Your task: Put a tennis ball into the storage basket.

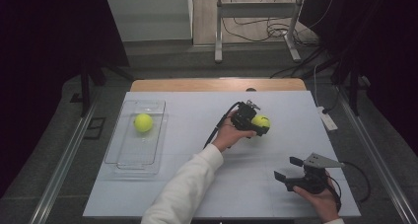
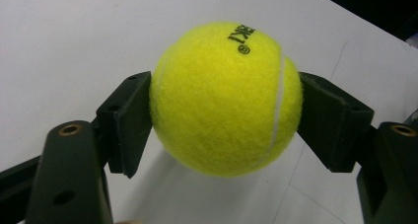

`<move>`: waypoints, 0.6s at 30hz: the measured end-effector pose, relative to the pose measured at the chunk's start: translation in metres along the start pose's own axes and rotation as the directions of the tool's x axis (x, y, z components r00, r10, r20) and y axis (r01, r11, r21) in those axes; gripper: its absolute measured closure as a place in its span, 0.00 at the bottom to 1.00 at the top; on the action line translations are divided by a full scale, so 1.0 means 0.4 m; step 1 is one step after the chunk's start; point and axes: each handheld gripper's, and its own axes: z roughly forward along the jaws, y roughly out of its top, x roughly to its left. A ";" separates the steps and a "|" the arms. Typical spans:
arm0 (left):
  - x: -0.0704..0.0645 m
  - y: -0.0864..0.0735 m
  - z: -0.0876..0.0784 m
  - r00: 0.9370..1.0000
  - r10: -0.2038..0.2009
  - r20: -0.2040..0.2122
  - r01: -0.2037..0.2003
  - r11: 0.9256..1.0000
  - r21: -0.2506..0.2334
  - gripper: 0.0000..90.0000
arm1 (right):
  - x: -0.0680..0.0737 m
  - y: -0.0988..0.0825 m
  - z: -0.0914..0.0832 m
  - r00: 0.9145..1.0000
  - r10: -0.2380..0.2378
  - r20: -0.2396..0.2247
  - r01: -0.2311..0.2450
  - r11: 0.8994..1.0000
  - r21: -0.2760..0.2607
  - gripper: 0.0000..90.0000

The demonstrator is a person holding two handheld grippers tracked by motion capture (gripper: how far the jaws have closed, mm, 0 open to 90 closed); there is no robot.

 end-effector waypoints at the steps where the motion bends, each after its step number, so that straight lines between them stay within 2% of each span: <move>1: 0.000 0.000 -0.003 1.000 0.003 -0.002 -0.003 1.000 0.001 0.30 | 0.000 0.000 0.000 1.000 0.001 0.000 -0.001 1.000 -0.001 0.13; 10: -0.004 -0.008 -0.039 1.000 0.018 -0.010 -0.018 1.000 -0.016 0.30 | 0.000 0.000 0.000 1.000 0.000 0.001 0.000 1.000 -0.002 0.13; 18: -0.001 -0.030 -0.072 1.000 0.006 -0.015 -0.006 0.999 -0.038 0.30 | 0.002 0.000 -0.001 1.000 0.000 0.002 0.000 1.000 -0.001 0.13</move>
